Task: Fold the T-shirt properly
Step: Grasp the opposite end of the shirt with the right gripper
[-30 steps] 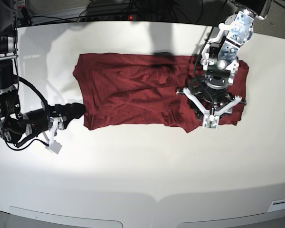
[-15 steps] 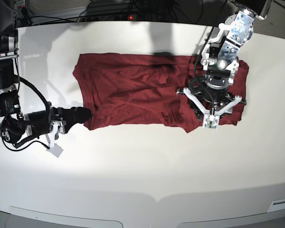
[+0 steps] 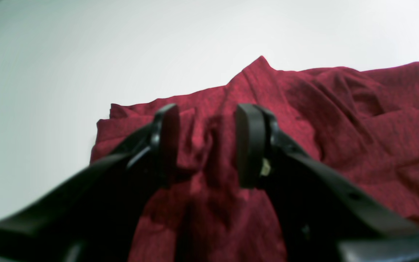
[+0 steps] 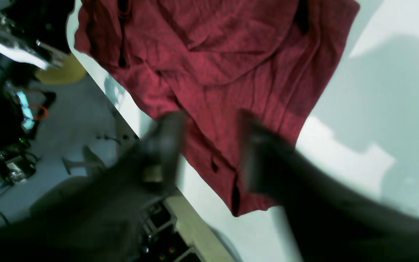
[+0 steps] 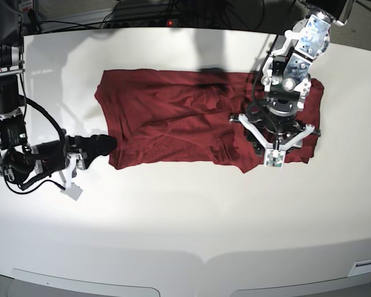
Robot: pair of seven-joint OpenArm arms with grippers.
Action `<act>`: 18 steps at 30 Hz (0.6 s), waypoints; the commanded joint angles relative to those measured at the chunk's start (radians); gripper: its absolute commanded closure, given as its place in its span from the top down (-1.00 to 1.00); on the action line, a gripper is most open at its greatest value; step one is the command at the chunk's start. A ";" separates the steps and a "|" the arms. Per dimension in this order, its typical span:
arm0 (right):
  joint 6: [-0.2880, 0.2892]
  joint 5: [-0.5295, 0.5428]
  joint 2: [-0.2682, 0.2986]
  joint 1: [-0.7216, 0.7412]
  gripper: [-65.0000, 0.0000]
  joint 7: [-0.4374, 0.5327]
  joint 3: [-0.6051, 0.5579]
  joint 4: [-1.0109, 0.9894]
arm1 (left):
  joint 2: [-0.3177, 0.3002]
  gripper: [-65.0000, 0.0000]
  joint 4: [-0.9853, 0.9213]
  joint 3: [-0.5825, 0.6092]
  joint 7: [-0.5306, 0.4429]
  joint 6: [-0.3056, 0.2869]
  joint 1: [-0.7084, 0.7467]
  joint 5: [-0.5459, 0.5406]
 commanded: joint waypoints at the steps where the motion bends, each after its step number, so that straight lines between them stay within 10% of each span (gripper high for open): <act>1: 0.004 0.026 0.014 0.028 0.20 0.001 0.007 0.014 | -0.001 -0.22 0.018 -0.005 -0.019 0.009 -0.014 0.016; 3: 0.004 0.024 0.014 0.028 0.47 0.002 0.007 0.014 | -0.001 -0.22 0.018 -0.005 -0.019 0.009 -0.014 0.016; 18: 0.004 -0.314 -0.089 -0.066 0.46 0.005 -0.053 0.012 | -0.001 -0.22 0.018 -0.005 -0.006 0.010 -0.013 0.016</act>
